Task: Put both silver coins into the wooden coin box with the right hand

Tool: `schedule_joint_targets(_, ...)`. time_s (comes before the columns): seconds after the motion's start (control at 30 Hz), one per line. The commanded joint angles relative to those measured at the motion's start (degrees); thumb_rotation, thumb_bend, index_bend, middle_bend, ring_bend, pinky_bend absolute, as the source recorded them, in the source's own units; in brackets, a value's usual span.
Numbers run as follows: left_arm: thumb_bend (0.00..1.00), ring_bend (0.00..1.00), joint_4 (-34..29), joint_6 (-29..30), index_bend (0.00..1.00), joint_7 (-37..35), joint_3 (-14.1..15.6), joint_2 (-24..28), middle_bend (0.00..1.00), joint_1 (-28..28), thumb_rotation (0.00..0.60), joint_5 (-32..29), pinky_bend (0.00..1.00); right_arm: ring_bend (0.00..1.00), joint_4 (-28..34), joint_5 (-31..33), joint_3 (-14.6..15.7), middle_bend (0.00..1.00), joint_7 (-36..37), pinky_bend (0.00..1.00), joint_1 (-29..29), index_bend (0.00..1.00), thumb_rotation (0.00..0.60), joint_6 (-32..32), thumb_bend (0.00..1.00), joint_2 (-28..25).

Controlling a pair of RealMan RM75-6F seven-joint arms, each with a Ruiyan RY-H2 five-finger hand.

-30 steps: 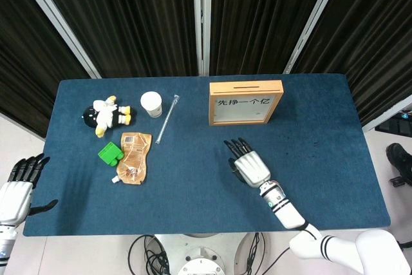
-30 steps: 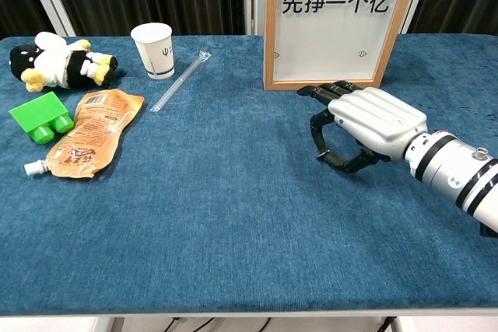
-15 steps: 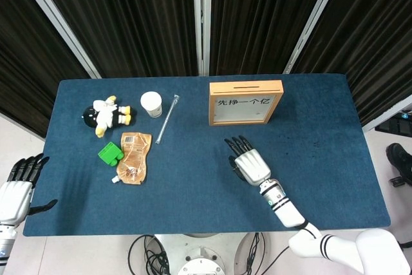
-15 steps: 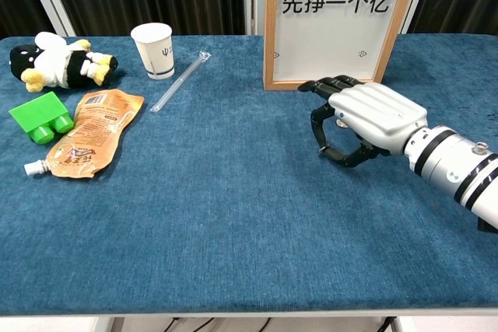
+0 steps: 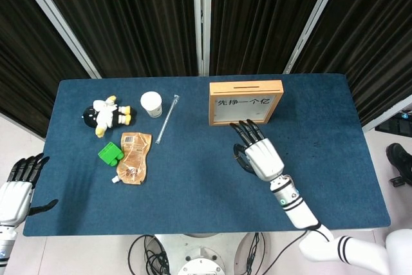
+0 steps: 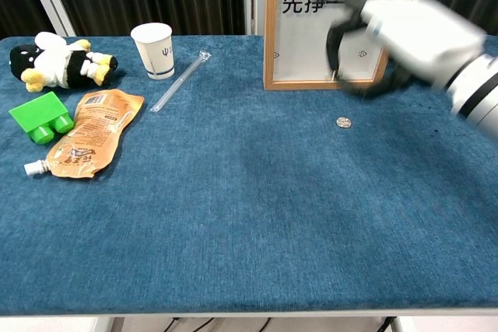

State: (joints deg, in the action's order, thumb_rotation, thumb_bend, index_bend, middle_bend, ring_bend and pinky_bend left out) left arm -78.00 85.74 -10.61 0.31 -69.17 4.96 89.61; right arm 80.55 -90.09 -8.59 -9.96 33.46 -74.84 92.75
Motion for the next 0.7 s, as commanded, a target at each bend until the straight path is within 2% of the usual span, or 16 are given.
schedule_joint_targets(0.03, 0.09, 0.00, -0.1, 0.1, 0.06, 0.0, 0.0, 0.0, 0.01, 0.0, 0.600, 0.1, 0.00, 0.00, 10.1, -1.8, -4.0, 0.09, -3.3, 0.00, -1.3, 0.77, 0.600, -5.4, 0.36, -7.5)
schedule_joint_targets(0.13, 0.09, 0.00, -0.1, 0.1, 0.06, -0.1, 0.0, 0.0, 0.01, 0.1, 0.600, 0.2, 0.00, 0.00, 13.6, -0.7, -7.3, 0.09, -6.0, 0.00, -0.8, 0.77, 0.600, -6.2, 0.36, -9.9)
schedule_joint_targets(0.23, 0.09, 0.00, -0.2, 0.1, 0.06, -0.1, 0.1, 0.1, 0.01, 0.2, 0.600, 0.5, 0.00, 0.00, 14.5, 3.1, -11.2, 0.09, -8.5, 0.00, 1.2, 0.78, 0.600, -4.1, 0.36, -11.1)
schedule_joint_targets(0.37, 0.09, 0.00, -0.9, -0.4, 0.06, 0.2, 0.2, 0.6, 0.01, 0.4, 0.600, 0.6, 0.00, 0.00, 11.2, 12.6, -17.8, 0.09, -13.7, 0.00, 6.9, 0.79, 0.600, 3.2, 0.37, -11.4)
schedule_joint_targets(0.47, 0.09, 0.00, -1.7, -0.6, 0.06, 0.5, 0.1, 0.8, 0.01, 0.6, 0.600, 0.5, 0.00, 0.00, 8.5, 20.1, -21.2, 0.09, -17.6, 0.00, 11.0, 0.79, 0.600, 8.2, 0.37, -11.2)
schedule_joint_targets(0.57, 0.09, 0.00, -1.7, -0.8, 0.06, 0.5, -0.2, 0.8, 0.01, 0.8, 0.600, 0.2, 0.00, 0.00, 5.9, 26.2, -22.6, 0.09, -22.1, 0.00, 14.3, 0.80, 0.600, 12.1, 0.37, -11.4)
schedule_joint_targets(0.7, 0.09, 0.00, -1.7, -1.4, 0.06, 0.4, -0.3, 0.9, 0.01, 1.2, 0.600, 0.0, 0.00, 0.00, 3.2, 32.5, -22.4, 0.09, -26.8, 0.00, 17.6, 0.80, 0.600, 15.7, 0.37, -11.4)
